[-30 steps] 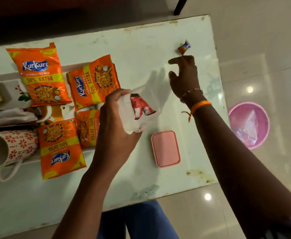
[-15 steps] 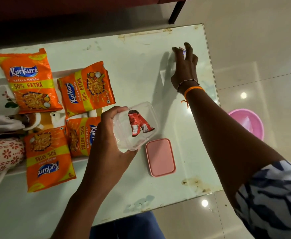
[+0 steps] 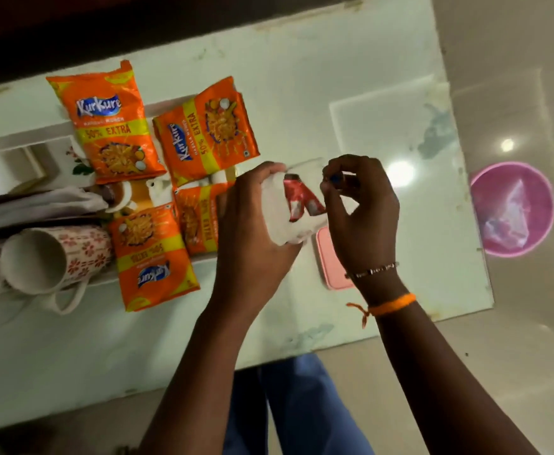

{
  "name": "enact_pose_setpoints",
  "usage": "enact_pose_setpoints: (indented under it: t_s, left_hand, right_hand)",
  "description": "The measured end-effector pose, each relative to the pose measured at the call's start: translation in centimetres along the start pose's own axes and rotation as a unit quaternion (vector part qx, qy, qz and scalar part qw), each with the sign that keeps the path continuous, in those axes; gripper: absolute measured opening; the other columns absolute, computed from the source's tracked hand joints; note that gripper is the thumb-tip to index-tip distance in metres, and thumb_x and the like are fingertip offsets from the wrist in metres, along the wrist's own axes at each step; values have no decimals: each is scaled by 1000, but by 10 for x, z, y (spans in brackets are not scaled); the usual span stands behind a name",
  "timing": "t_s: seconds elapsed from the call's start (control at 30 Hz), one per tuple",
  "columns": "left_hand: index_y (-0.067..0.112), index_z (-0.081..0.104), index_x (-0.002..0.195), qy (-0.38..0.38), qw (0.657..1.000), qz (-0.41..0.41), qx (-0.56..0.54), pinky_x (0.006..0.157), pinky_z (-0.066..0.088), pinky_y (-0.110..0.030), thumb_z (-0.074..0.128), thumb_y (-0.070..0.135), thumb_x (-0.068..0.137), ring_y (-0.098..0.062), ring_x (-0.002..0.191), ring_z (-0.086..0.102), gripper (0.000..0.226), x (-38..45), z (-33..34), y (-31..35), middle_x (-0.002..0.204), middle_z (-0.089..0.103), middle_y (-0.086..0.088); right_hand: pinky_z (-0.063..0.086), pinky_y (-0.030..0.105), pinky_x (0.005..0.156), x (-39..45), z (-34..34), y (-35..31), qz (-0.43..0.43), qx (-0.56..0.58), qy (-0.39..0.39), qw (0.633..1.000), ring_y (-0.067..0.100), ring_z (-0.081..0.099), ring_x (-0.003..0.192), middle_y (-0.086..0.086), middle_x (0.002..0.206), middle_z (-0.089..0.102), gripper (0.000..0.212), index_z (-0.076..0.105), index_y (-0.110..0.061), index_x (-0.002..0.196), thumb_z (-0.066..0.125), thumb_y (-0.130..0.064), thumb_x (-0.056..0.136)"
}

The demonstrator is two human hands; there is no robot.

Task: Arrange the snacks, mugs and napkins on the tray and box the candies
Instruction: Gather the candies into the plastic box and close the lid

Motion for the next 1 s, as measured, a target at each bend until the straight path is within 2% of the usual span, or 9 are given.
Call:
enact_pose_setpoints:
  t_s: [0.13,0.27,0.33,0.5,0.63,0.73,0.87,0.93,1.0]
  left_hand:
    - [23,40,129,-20,1000,-1,-15,94,50,-27,84,19,61,-16,123,44,80,-6,1,-2,132,49,2]
    - [22,40,129,-28,998,-17,-52,88,55,-30,85,14,58,-20,123,47,84,-13,0,-6,134,48,-1]
    - [21,40,130,-26,998,-19,-61,90,55,-34,85,11,57,-20,124,47,86,-17,-3,-8,134,48,-2]
    - [22,40,132,-30,995,-39,-83,93,53,-35,84,8,57,-11,125,47,89,-29,-13,-11,137,46,3]
    - [23,39,133,-41,995,-38,-82,90,53,-24,83,10,59,-10,126,47,87,-38,-18,-14,139,46,2]
    - [21,39,133,-40,991,-54,-118,89,52,-23,83,6,59,-12,126,48,88,-42,-22,-19,138,48,0]
    - [23,41,133,-17,975,-99,-196,83,52,-17,80,0,59,-8,121,53,87,-46,-31,-24,134,53,1]
    - [26,41,133,-10,971,-110,-212,82,52,-14,80,0,59,-3,118,54,87,-49,-36,-27,132,54,4]
    - [27,41,133,-11,970,-117,-212,84,52,-15,80,1,59,-2,117,54,88,-50,-41,-28,133,54,5]
  right_hand:
    - [51,24,88,-32,-5,-15,-8,-2,-53,999,15,63,100,3,105,67,20,61,-13,106,55,-10,86]
    - [50,18,82,-36,-25,4,24,35,81,996,7,64,93,-2,100,64,24,59,-9,101,44,0,84]
    - [47,25,80,-38,-31,28,64,-28,112,991,16,60,92,3,103,61,26,58,-11,100,47,2,80]
    - [36,41,95,-67,-4,81,183,-309,-115,926,36,33,123,14,140,32,64,39,-27,131,67,-36,74]
    - [43,50,89,-77,10,90,146,-374,-117,908,39,34,119,14,142,30,72,32,-35,133,67,-42,71]
    - [47,44,79,-70,3,85,147,-293,-85,941,36,41,110,13,127,39,74,38,-36,129,70,-41,63]
    - [46,29,86,-60,-22,67,160,-63,-16,985,29,49,104,11,119,38,75,39,-38,129,72,-34,61]
    - [52,26,80,-54,-36,54,207,106,38,972,23,57,96,11,116,42,67,40,-35,123,68,-29,63]
    - [52,32,84,-49,-48,46,255,328,58,908,26,58,97,8,107,50,56,39,-27,115,66,-21,66]
Point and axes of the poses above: each hand's wrist, its own x-axis towards the middle knuckle, its own z-axis out of the palm, y = z × x, the point moved 1 cm from there along x, towards the middle knuckle
